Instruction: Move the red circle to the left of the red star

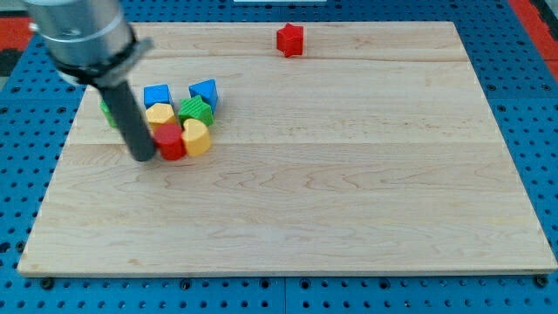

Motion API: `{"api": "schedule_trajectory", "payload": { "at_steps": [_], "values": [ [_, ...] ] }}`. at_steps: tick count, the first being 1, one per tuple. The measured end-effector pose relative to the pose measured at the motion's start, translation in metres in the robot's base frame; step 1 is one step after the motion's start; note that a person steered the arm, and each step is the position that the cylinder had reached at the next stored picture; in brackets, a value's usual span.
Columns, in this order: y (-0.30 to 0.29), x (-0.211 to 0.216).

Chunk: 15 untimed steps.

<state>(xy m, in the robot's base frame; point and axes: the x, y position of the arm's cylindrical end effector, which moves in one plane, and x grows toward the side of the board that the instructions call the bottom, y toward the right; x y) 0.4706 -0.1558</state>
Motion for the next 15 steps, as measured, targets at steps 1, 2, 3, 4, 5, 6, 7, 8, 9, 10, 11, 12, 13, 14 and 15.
{"api": "schedule_trajectory", "payload": {
  "at_steps": [1,2,3,4,5,6,7,8,9,10,11,12,13,14,15],
  "values": [
    [0.048,0.002],
    [0.076,-0.002],
    [0.076,-0.038],
    [0.078,-0.058],
    [0.078,-0.088],
    [0.075,-0.113],
    [0.073,-0.146],
    [0.066,-0.137],
    [0.043,-0.118],
    [0.02,-0.132],
    [0.024,-0.158],
    [0.041,-0.172],
    [0.071,-0.201],
    [0.087,-0.229],
    [0.088,-0.229]
  ]
}}
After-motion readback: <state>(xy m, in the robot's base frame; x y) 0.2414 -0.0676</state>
